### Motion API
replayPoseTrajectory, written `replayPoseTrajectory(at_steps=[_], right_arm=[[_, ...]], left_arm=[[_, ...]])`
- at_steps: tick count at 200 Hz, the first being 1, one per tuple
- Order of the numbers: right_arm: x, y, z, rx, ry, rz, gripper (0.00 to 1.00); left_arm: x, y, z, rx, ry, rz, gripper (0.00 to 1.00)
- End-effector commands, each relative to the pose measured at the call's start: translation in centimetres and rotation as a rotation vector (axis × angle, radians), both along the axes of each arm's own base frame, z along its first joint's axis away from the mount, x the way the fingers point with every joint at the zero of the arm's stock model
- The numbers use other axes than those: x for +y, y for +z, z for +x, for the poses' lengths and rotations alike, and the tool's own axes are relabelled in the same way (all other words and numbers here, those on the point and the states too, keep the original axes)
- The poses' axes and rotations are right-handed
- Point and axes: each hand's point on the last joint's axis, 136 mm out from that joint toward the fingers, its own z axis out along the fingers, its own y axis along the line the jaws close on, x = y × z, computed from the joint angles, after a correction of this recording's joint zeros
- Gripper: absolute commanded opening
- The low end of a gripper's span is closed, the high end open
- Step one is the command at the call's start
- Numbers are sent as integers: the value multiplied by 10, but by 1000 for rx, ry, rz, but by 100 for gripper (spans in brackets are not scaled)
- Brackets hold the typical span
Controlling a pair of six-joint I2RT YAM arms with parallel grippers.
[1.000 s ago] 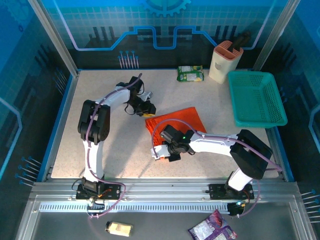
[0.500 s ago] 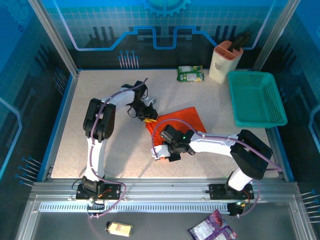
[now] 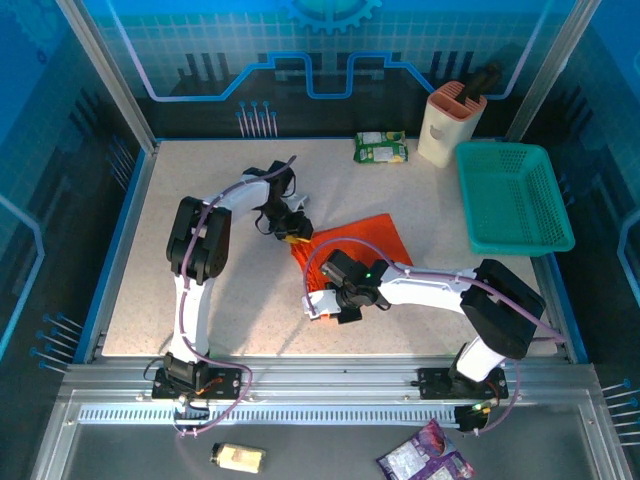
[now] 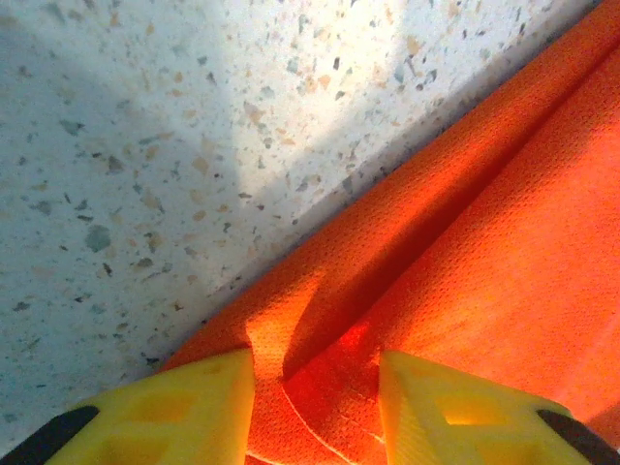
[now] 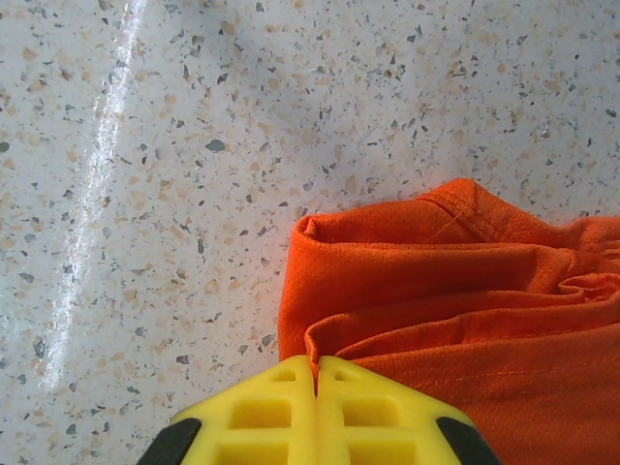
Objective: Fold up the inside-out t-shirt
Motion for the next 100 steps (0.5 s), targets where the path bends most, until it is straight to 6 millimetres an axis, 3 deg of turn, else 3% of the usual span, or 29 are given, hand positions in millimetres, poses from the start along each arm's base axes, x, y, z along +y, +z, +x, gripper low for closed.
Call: replayPoseTrajectory(at_steps=[1, 61, 100], right_arm=[[-2, 3, -10, 30, 7, 4, 0], [-2, 5, -9, 23, 6, 7, 0], [-2, 7, -9, 18, 4, 8, 0]], left_arm=[[-6, 6, -1, 10, -24, -39, 35], [-9, 3, -11, 44, -43, -58, 33], [-9, 6, -10, 34, -46, -54, 18]])
